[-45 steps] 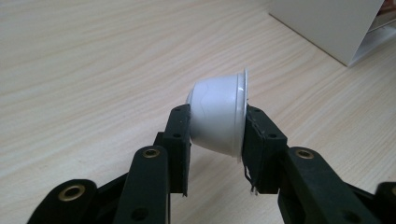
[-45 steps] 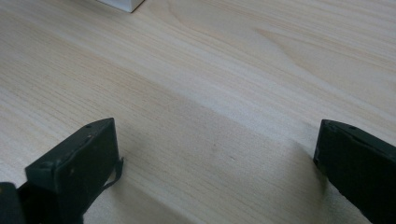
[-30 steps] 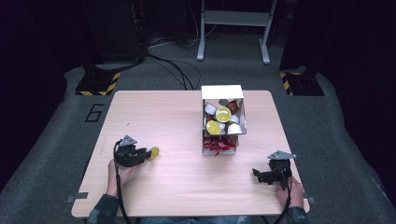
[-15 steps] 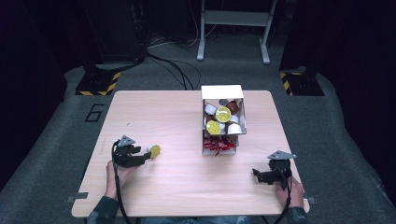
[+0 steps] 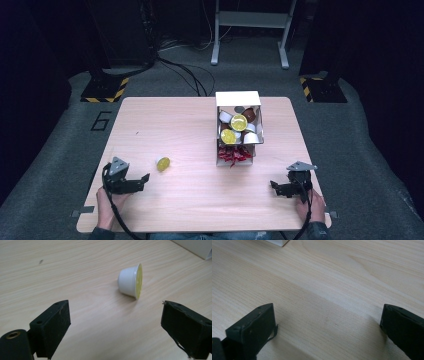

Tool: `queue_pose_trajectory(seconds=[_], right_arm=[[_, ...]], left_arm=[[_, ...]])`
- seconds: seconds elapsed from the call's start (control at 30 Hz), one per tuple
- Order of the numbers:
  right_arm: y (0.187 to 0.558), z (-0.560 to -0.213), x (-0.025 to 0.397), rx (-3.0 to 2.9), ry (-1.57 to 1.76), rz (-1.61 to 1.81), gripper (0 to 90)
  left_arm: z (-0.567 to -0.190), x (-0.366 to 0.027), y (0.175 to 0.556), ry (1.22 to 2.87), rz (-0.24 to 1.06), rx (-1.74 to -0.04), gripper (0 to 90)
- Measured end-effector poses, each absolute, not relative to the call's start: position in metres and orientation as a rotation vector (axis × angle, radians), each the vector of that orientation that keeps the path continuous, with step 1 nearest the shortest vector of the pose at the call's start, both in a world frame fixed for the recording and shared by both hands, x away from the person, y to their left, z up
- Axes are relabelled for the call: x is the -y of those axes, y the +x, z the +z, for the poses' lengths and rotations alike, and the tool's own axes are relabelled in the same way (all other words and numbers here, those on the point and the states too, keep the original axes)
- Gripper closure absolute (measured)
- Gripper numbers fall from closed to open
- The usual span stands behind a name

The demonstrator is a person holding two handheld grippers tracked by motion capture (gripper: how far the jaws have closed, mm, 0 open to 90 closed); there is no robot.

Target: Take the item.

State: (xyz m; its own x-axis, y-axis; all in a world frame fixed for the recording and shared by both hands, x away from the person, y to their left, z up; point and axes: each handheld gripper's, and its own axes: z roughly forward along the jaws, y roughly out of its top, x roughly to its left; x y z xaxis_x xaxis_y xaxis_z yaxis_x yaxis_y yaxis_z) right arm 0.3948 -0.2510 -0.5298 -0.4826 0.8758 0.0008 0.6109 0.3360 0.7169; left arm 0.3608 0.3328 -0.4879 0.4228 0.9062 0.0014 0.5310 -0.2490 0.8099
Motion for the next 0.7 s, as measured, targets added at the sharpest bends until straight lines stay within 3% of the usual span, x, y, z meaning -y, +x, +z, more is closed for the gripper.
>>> queue_pose_trajectory(seconds=[0.3,0.7], right_arm=[[0.395,-0.53,0.251,-2.22,1.312,0.937,0.0],[0.395,-0.53,0.251,-2.218,1.314,0.939,0.0]], left_arm=[[-0.512,-0.371,0.318,1.896,0.675,-1.374,2.1],[-0.533,-0.383,0.333,1.921,0.639,-1.459,2.4]])
